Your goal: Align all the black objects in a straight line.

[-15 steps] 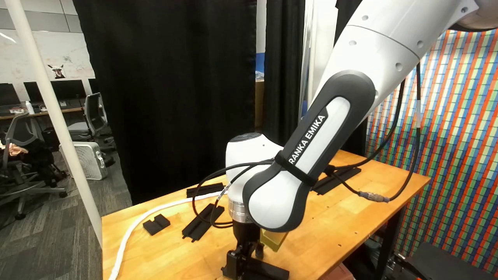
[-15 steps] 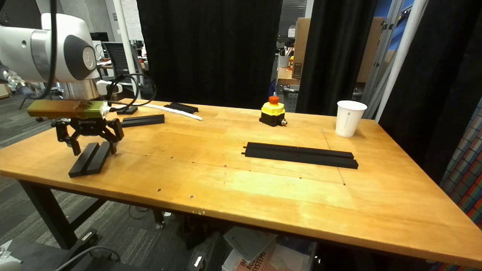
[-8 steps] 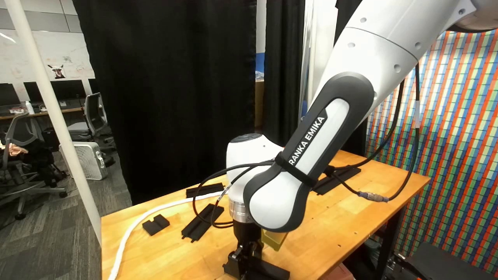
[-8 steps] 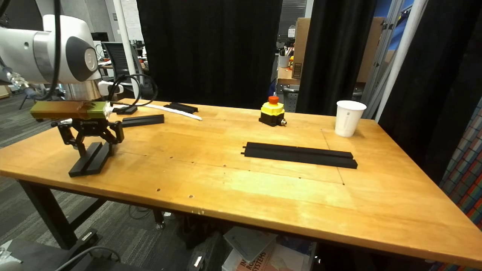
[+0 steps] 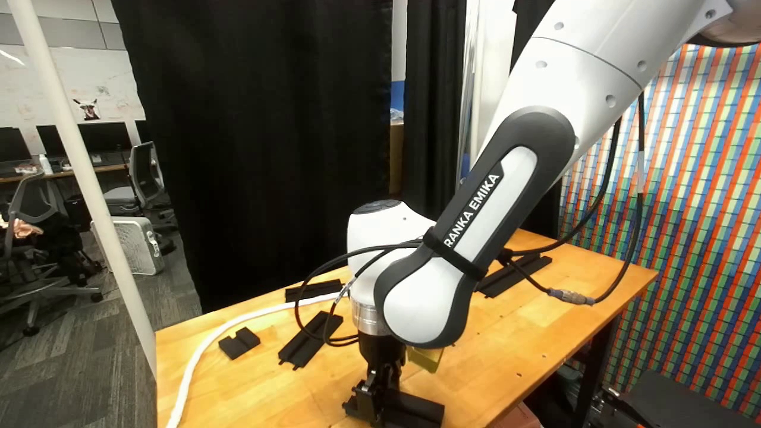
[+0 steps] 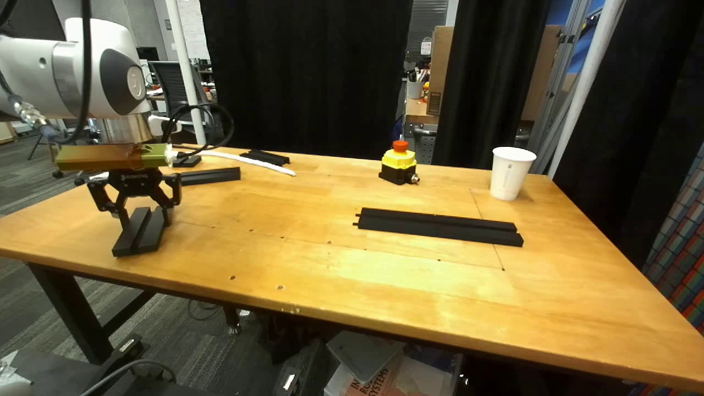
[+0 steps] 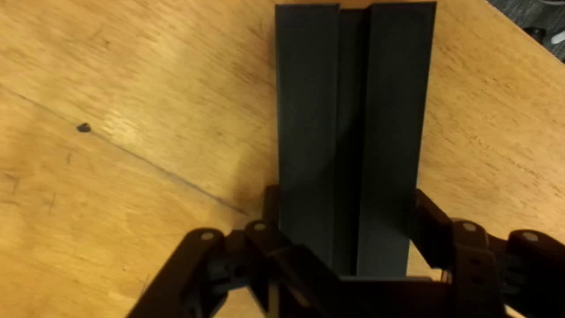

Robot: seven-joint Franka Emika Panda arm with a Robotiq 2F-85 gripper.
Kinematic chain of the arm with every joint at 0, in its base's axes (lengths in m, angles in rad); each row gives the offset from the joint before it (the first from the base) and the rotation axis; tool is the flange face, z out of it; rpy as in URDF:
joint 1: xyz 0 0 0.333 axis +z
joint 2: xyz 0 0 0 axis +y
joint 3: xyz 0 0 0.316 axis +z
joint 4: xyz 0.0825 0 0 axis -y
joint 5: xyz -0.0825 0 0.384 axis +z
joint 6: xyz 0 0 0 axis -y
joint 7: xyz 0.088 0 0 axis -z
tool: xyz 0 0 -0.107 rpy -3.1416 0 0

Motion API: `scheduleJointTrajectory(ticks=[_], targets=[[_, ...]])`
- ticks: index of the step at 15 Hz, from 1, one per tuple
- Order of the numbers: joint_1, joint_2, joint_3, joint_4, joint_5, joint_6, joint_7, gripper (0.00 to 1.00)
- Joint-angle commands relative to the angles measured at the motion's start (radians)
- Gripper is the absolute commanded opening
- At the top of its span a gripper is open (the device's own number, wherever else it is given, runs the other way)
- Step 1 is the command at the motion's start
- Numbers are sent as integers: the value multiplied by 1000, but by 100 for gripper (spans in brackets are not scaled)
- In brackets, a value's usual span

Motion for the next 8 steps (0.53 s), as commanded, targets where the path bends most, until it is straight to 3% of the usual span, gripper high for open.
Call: scheduleJointTrajectory(ticks=[1, 8], targets=[[-57, -40, -4, -19, -15, -41, -135, 45], [-203, -90, -42, 14, -13, -191, -468, 45]])
